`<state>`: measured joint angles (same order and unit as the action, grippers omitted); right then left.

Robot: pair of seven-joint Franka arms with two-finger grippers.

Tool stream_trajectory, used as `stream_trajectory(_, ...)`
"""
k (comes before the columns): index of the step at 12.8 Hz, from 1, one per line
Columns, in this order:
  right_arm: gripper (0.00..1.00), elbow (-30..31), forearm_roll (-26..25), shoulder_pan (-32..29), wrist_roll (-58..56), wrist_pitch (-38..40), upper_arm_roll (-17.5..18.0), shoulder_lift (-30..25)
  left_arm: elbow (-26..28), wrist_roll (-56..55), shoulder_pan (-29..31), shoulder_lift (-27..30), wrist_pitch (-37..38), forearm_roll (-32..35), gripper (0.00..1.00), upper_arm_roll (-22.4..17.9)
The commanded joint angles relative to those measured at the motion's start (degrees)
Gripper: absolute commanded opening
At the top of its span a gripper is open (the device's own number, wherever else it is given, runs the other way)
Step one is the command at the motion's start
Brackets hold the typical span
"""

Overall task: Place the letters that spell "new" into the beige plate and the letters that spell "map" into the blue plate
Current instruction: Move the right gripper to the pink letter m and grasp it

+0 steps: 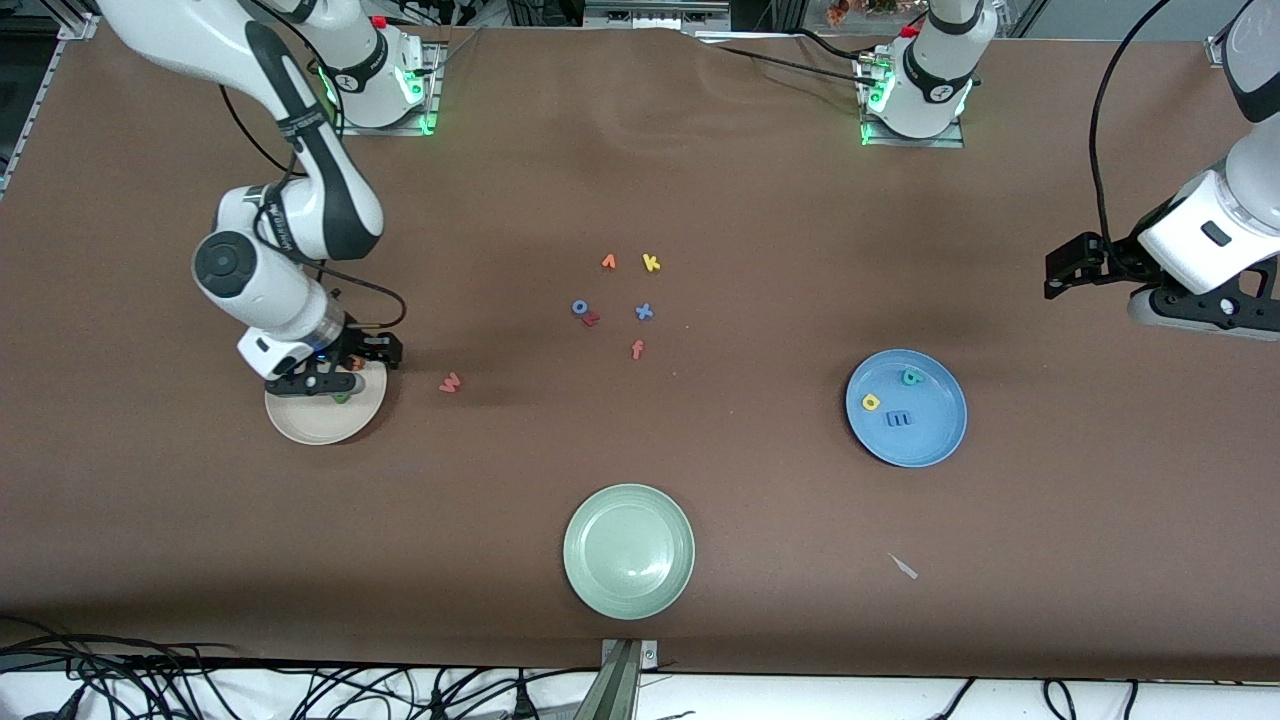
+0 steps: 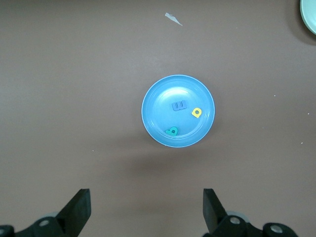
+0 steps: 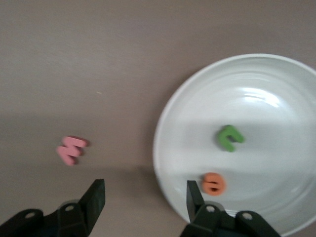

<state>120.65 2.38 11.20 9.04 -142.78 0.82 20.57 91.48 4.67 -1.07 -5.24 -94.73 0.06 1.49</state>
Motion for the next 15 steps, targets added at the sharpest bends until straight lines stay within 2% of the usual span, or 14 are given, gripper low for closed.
stream_trajectory(1, 0.75, -5.49, 0.87, 2.07, 6.05, -0.3, 0.32, 5.86, -1.75, -0.18, 0.46, -0.74, 0.51, -0.94, 1.0, -0.25)
stream_trajectory(4, 0.75, -7.01, 1.13, 4.52, 11.24, -3.64, 0.41, 8.87, -4.12, -0.27, 1.6, -1.0, 0.51, -0.94, 1.0, -0.17)
stream_trajectory(7, 0.75, -7.09, 1.04, 6.81, 15.73, -6.62, 0.32, 11.15, -4.3, -0.27, 2.22, -2.58, 0.51, -1.2, 1.0, -0.08)
stream_trajectory(11, 0.73, -7.71, 0.96, 7.52, 16.18, -8.47, 0.32, 12.74, -5.0, -0.18, 2.22, -3.11, 0.51, -1.2, 1.0, -0.08)
stream_trajectory(13, 0.64, -7.18, 0.96, 7.61, 16.09, -8.74, 0.32, 12.74, -5.0, -0.1, 2.22, -3.2, 0.51, -1.29, 1.0, -0.08)
stream_trajectory(15, 0.44, -6.83, 0.96, 7.52, 15.04, -8.39, 0.15, 12.22, -5.0, -0.18, 2.22, -3.46, 0.51, -1.29, 1.0, -0.08)
